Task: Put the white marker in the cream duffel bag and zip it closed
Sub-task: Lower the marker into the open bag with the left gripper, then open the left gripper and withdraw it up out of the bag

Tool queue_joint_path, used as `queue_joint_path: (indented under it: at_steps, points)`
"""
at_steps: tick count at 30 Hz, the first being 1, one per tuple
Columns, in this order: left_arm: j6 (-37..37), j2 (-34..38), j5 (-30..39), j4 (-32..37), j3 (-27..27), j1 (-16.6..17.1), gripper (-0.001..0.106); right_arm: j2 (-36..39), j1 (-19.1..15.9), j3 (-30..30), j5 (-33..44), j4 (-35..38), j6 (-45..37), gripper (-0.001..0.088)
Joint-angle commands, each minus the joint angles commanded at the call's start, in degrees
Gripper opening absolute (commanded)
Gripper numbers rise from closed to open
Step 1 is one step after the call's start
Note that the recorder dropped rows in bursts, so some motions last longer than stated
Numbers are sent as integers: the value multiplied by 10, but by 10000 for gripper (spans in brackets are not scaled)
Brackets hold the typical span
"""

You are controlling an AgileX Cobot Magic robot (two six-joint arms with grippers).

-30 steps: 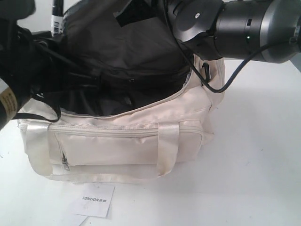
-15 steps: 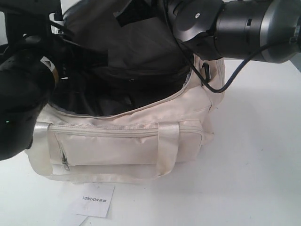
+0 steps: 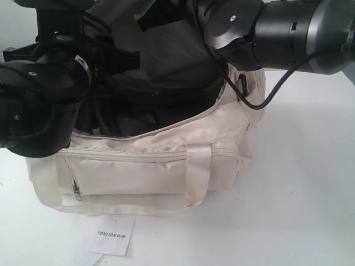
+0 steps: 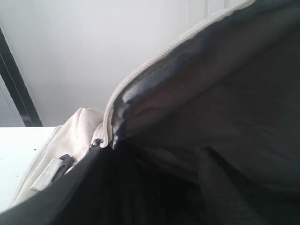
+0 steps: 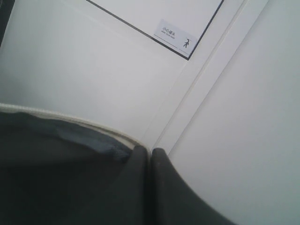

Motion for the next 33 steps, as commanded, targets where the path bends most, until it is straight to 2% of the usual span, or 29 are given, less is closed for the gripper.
queue_joint_path:
  at_steps: [3,5,8,10,12,16,18,21,24,29,33]
  points:
    - [13,0,0,0,0,0,600,0,0,0,0,0,0,0]
    - [56,-4,-1,0,0,0,507,0,0,0,0,0,0,0]
    - [167,-17,0,-31,1,0,306,0,0,0,0,0,0,0]
    - [239,-31,6,-62,1,0,134,0,0,0,0,0,0,0]
    - [288,-43,23,-78,1,0,2,0,0,0,0,0,0,0]
    - [347,-68,79,-76,1,6,0,0,0,0,0,0,0,0]
    - [373,-85,78,-76,4,16,0,0,0,0,0,0,0,0]
    - [371,-111,60,-69,14,37,0,0,0,0,1,0,0,0]
    - [371,-141,5,-69,31,63,0,0,0,0,1,0,0,0]
    - [370,-199,-144,-48,69,121,0,0,0,0,1,0,0,0]
    - [370,-237,-238,-48,85,156,0,0,0,0,1,0,0,0]
